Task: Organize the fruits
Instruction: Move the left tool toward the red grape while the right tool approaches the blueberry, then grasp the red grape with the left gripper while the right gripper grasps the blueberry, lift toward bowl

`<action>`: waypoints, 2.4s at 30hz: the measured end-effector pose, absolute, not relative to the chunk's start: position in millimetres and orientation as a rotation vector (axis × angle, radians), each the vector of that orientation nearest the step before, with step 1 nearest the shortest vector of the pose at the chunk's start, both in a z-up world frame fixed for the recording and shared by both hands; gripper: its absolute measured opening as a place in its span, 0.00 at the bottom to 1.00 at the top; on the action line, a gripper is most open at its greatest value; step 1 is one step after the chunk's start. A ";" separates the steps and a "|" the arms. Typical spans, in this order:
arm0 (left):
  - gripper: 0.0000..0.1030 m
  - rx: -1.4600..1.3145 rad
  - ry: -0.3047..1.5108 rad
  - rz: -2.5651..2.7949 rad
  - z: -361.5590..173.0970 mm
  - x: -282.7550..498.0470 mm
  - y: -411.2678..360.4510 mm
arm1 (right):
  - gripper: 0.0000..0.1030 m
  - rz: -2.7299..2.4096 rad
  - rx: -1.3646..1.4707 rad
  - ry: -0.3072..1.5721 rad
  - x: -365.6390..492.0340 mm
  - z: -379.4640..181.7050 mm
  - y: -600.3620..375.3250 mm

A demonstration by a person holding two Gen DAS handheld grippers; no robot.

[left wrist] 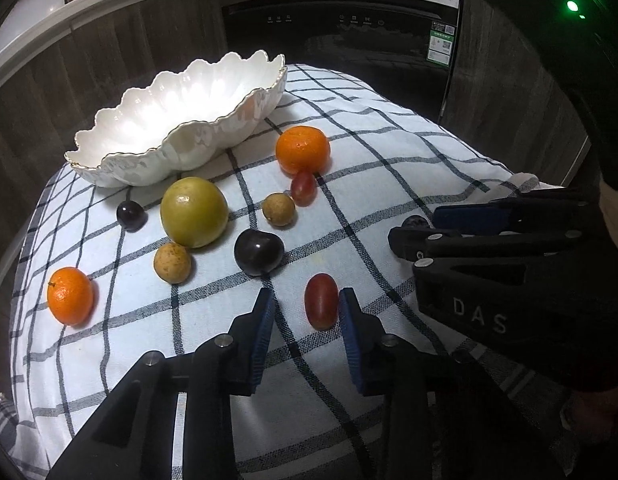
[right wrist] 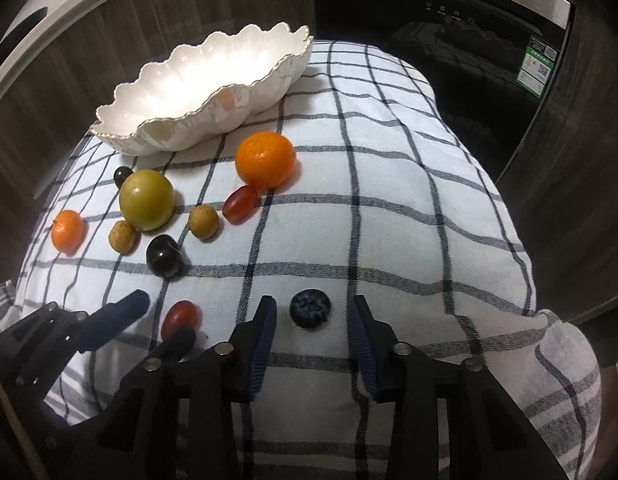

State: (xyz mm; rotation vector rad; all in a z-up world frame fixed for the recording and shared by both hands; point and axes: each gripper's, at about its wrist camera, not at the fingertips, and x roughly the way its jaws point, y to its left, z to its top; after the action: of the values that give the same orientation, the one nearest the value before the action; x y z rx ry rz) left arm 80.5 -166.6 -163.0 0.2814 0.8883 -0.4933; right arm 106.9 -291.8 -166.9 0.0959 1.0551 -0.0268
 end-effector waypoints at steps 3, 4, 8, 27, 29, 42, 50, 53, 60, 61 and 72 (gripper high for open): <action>0.27 0.268 0.892 -0.507 -162.9 81.3 -166.1 | 0.32 -0.025 0.095 1.058 107.6 -168.3 -291.3; 0.25 0.267 0.892 -0.510 -163.0 81.2 -166.4 | 0.32 -0.026 0.096 1.060 107.6 -168.8 -291.1; 0.22 0.262 0.893 -0.523 -163.8 80.7 -167.0 | 0.26 -0.026 0.098 1.063 107.8 -169.7 -291.0; 0.18 0.253 0.848 -0.489 -142.7 82.3 -153.1 | 0.22 -0.027 0.105 1.013 102.2 -156.3 -292.8; 0.18 0.262 0.836 -0.479 -138.6 82.5 -150.8 | 0.22 -0.030 0.104 1.003 100.8 -152.2 -293.0; 0.18 0.240 0.789 -0.411 -110.8 88.5 -124.3 | 0.23 -0.026 0.050 0.958 96.0 -127.5 -283.7; 0.18 0.198 0.765 -0.362 -91.8 101.1 -102.7 | 0.23 0.002 0.026 0.919 102.0 -104.4 -269.7; 0.18 0.187 0.753 -0.342 -85.3 107.9 -95.4 | 0.23 0.019 0.018 0.905 107.5 -97.6 -262.6; 0.18 0.142 0.733 -0.312 -70.1 129.1 -85.8 | 0.23 0.042 0.020 0.865 128.4 -81.9 -251.6; 0.18 0.140 0.730 -0.308 -68.3 131.3 -85.2 | 0.23 0.044 0.019 0.853 133.0 -77.8 -249.9; 0.18 0.103 0.696 -0.279 -47.5 181.0 -71.8 | 0.23 0.057 0.009 0.785 179.8 -54.6 -237.5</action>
State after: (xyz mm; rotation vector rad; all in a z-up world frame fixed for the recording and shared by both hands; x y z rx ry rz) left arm 181.0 -71.8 -47.5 0.1031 0.6961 -0.2793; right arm 179.8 -237.5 -54.6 0.0091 0.7854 0.0574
